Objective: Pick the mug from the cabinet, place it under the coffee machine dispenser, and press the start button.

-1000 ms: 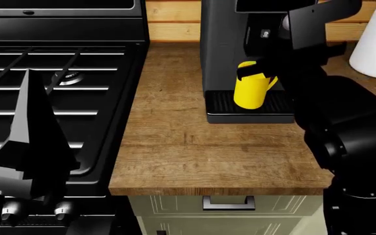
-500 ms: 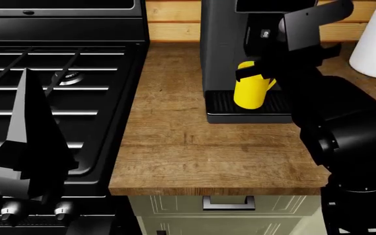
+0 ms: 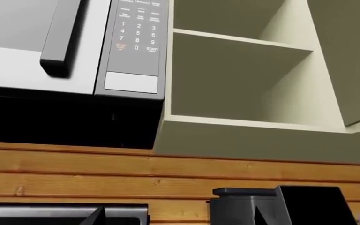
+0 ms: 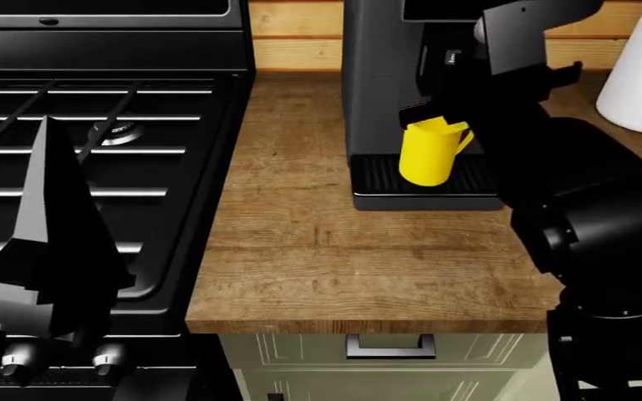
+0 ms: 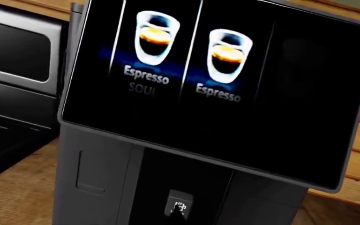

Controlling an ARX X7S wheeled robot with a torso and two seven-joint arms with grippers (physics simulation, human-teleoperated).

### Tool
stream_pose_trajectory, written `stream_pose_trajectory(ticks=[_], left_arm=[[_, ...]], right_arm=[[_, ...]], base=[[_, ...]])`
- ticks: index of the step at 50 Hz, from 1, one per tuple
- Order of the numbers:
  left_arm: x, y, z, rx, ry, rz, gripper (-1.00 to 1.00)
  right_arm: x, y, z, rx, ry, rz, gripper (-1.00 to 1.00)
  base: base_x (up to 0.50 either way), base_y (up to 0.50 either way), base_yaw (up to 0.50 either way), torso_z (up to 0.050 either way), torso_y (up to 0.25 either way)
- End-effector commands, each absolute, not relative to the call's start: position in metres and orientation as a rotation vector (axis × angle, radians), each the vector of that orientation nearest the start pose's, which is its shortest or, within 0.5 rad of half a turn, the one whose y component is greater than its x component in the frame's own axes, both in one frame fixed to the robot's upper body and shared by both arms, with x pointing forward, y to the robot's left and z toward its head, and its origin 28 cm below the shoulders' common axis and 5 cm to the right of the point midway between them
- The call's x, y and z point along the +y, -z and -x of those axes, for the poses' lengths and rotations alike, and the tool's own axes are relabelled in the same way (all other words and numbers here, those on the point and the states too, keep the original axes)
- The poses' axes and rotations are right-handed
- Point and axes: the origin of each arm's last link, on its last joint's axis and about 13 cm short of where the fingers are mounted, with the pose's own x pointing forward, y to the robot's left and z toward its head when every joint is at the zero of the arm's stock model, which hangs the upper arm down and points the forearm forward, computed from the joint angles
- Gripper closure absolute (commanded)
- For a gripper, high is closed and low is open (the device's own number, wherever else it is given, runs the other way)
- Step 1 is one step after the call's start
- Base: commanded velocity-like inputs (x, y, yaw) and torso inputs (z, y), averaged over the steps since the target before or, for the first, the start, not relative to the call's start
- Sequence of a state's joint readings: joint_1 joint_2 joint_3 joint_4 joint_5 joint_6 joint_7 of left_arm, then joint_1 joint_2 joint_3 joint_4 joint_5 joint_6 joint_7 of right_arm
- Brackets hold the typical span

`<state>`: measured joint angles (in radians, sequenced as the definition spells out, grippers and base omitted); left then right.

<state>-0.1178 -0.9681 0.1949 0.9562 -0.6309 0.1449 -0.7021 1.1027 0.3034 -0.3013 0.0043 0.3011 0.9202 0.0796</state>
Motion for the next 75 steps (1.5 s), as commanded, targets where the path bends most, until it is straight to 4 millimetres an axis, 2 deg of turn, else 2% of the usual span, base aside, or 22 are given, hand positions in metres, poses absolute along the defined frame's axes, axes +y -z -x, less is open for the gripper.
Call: stream_pose_trajectory(ticks=[1,11,13,29,33,35,39,45,64,66,72,75], left_arm=[[0.244,-0.229,-0.146,-0.786,0.162,0.072,-1.0],[0.244,-0.229,-0.145,-0.787,0.16,0.071,-1.0],[0.244,-0.228,-0.145,-0.787,0.158,0.071,-1.0],[0.244,-0.228,-0.146,-0.786,0.158,0.071,-1.0],[0.244,-0.228,-0.145,-0.786,0.158,0.071,-1.0],[0.244,-0.229,-0.145,-0.787,0.158,0.071,-1.0],[0.245,-0.229,-0.144,-0.79,0.158,0.072,-1.0],[0.245,-0.23,-0.143,-0.797,0.159,0.075,-1.0],[0.245,-0.231,-0.145,-0.8,0.157,0.076,-1.0],[0.245,-0.231,-0.144,-0.801,0.157,0.077,-1.0],[0.246,-0.231,-0.144,-0.802,0.154,0.078,-1.0],[0.246,-0.232,-0.143,-0.804,0.152,0.078,-1.0]], right_arm=[[-0.122,-0.274,-0.352,-0.093,-0.085,0.242,1.0],[-0.123,-0.271,-0.356,-0.081,-0.076,0.243,1.0],[-0.123,-0.264,-0.357,-0.081,-0.07,0.244,1.0],[-0.126,-0.276,-0.359,-0.097,-0.049,0.245,1.0],[-0.126,-0.275,-0.359,-0.093,-0.052,0.246,1.0],[-0.125,-0.268,-0.36,-0.09,-0.055,0.247,1.0],[-0.124,-0.271,-0.361,-0.078,-0.062,0.247,1.0],[-0.124,-0.264,-0.362,-0.067,-0.063,0.246,1.0],[-0.126,-0.268,-0.368,-0.062,-0.045,0.245,1.0],[-0.126,-0.261,-0.369,-0.057,-0.047,0.245,1.0],[-0.126,-0.263,-0.37,-0.039,-0.049,0.244,1.0],[-0.126,-0.252,-0.372,-0.032,-0.043,0.243,1.0]], base=[[0.0,0.0,0.0,0.0,0.0],[0.0,0.0,0.0,0.0,0.0],[0.0,0.0,0.0,0.0,0.0],[0.0,0.0,0.0,0.0,0.0],[0.0,0.0,0.0,0.0,0.0],[0.0,0.0,0.0,0.0,0.0],[0.0,0.0,0.0,0.0,0.0],[0.0,0.0,0.0,0.0,0.0],[0.0,0.0,0.0,0.0,-0.001],[0.01,0.0,0.0,0.0,0.0],[0.01,0.0,0.0,0.0,-0.007],[0.01,0.0,0.01,0.0,-0.007]])
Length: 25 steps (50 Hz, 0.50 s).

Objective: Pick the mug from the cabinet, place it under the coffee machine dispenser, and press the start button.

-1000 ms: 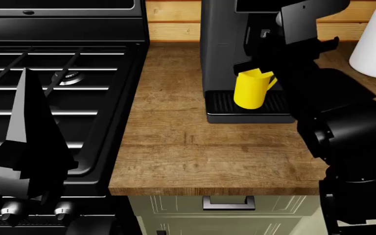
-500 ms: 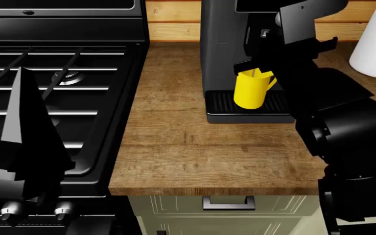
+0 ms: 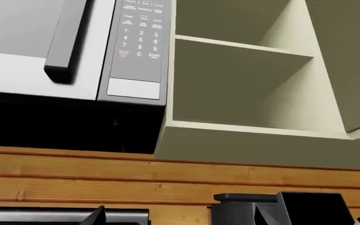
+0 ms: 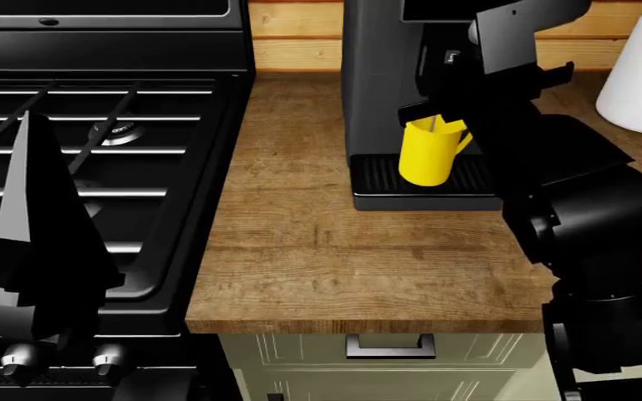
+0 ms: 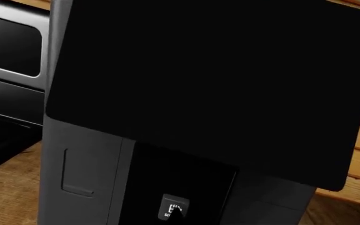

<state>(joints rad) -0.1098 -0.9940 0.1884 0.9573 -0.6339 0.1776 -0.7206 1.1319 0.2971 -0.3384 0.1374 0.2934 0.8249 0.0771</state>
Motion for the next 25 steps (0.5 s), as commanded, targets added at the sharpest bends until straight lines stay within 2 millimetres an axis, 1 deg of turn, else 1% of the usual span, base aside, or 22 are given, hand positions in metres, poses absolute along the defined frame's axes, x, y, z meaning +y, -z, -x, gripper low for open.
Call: stream_pose_trajectory(ticks=[1,11,13,15,25], left_arm=[[0.246,-0.232,-0.143,-0.804,0.152,0.078,-1.0],[0.246,-0.233,-0.142,-0.809,0.153,0.079,-1.0],[0.246,-0.233,-0.142,-0.809,0.153,0.079,-1.0],[0.246,-0.233,-0.143,-0.809,0.154,0.079,-1.0],[0.246,-0.233,-0.143,-0.809,0.153,0.078,-1.0]], right_arm=[[-0.126,-0.251,-0.372,-0.031,-0.042,0.243,1.0],[-0.127,-0.252,-0.369,-0.034,-0.046,0.245,1.0],[-0.126,-0.26,-0.369,-0.035,-0.047,0.245,1.0],[-0.126,-0.263,-0.37,-0.035,-0.046,0.246,1.0],[-0.126,-0.265,-0.369,-0.037,-0.046,0.245,1.0]], base=[[0.01,0.0,0.01,0.0,0.0],[0.01,0.0,0.01,0.0,-0.008],[0.01,0.0,0.0,0.0,-0.006],[0.01,0.0,0.01,0.0,-0.007],[0.01,0.0,0.01,0.0,-0.009]])
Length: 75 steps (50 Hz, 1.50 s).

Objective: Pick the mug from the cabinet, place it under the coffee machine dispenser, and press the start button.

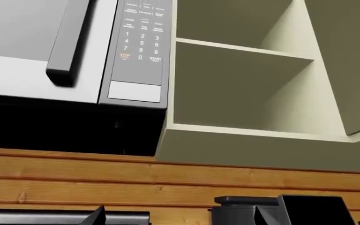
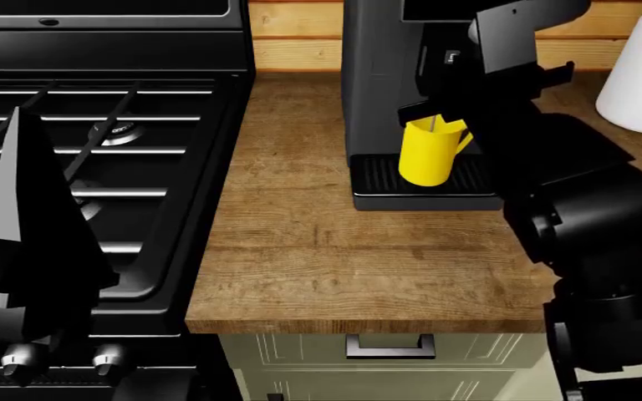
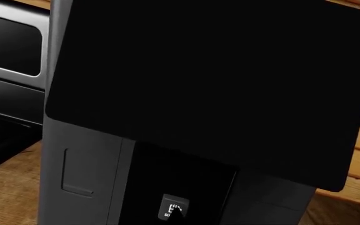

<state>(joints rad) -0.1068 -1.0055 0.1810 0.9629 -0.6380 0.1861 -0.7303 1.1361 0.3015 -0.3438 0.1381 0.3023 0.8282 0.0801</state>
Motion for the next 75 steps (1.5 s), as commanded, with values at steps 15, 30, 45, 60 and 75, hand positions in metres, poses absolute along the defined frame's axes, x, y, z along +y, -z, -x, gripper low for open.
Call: stream_pose_trajectory(ticks=[15,30,45,60,75], left_arm=[[0.245,-0.232,-0.142,-0.806,0.154,0.079,-1.0],[0.245,-0.233,-0.143,-0.811,0.152,0.077,-1.0],[0.257,-0.247,-0.147,-0.848,0.071,0.054,-1.0],[0.278,-0.276,-0.139,-0.967,0.017,0.031,-1.0],[0.302,-0.309,-0.121,-1.114,-0.075,0.083,-1.0]], right_arm=[[-0.132,-0.271,-0.337,-0.059,-0.05,0.239,1.0],[-0.139,-0.301,-0.261,-0.172,-0.049,0.2,-1.0],[-0.158,-0.325,-0.187,-0.309,0.006,0.207,-1.0],[-0.172,-0.344,-0.153,-0.564,0.069,0.188,-1.0],[-0.179,-0.369,-0.126,-0.884,0.154,0.092,-1.0]], base=[[0.01,0.0,0.0,0.0,-0.004],[0.0,0.0,0.0,0.0,0.0],[0.0,0.0,0.0,0.0,0.0],[0.0,0.0,0.0,0.0,0.0],[0.0,0.0,0.0,0.0,0.0]])
